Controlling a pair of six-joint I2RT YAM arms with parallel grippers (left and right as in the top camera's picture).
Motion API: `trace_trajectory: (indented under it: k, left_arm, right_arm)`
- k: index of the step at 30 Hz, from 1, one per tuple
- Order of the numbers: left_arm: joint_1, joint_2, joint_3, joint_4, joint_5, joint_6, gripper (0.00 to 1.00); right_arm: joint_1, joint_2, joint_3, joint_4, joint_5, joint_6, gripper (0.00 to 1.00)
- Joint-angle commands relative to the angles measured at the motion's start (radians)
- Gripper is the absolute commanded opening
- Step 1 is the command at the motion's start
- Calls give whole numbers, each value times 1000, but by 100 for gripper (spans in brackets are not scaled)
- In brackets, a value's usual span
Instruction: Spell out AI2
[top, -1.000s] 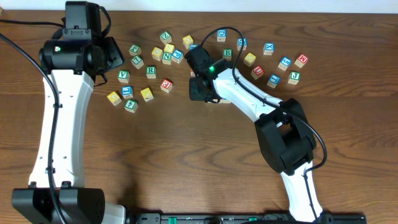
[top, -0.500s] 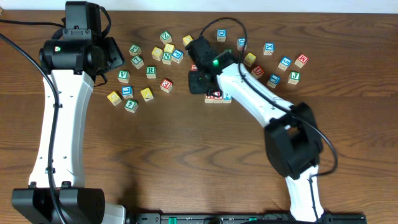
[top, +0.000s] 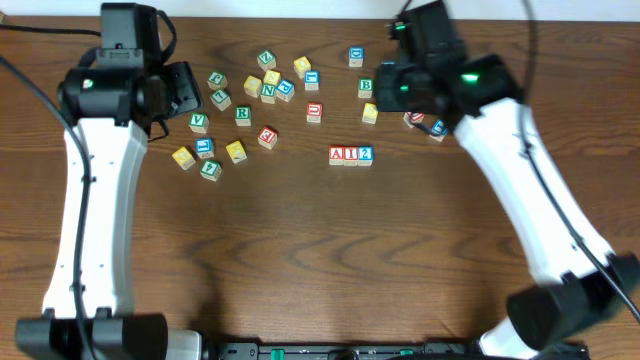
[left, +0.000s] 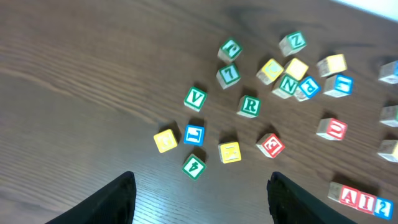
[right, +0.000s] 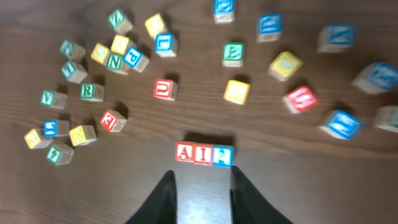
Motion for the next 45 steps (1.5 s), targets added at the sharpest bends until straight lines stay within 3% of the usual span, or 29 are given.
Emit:
trace_trajectory:
  k: [1,6,9,10,15,28,40,45]
  left_arm:
    - [1,-126,21,-2,13,79,68]
    - [1,-238,21,-18,12,89,68]
    - [1,-289,21,-27,12,89,68]
    - [1,-301,21,-29,12,89,98]
    - [1,-328,21,-29,13,88,98]
    - [1,-321,19,-29,13,88,98]
    - [1,-321,19,-29,13,88,98]
    - [1,-321,19,-29,13,88,98]
  right_arm:
    - [-75,-121,19,-35,8,-51,29]
    - [-171,-233,19,-112,8,-73,40]
    - [-230,-305,19,-156,8,-118,59]
    - [-245,-326,19,-169,7,-136,71]
    - [-296,-444,19,-227,5,-224,99]
    - [-300,-691,19,-336,31,-282,99]
    - [-300,-743,19,-560,7,-281,99]
    - [-300,-743,16,-524,6,-282,99]
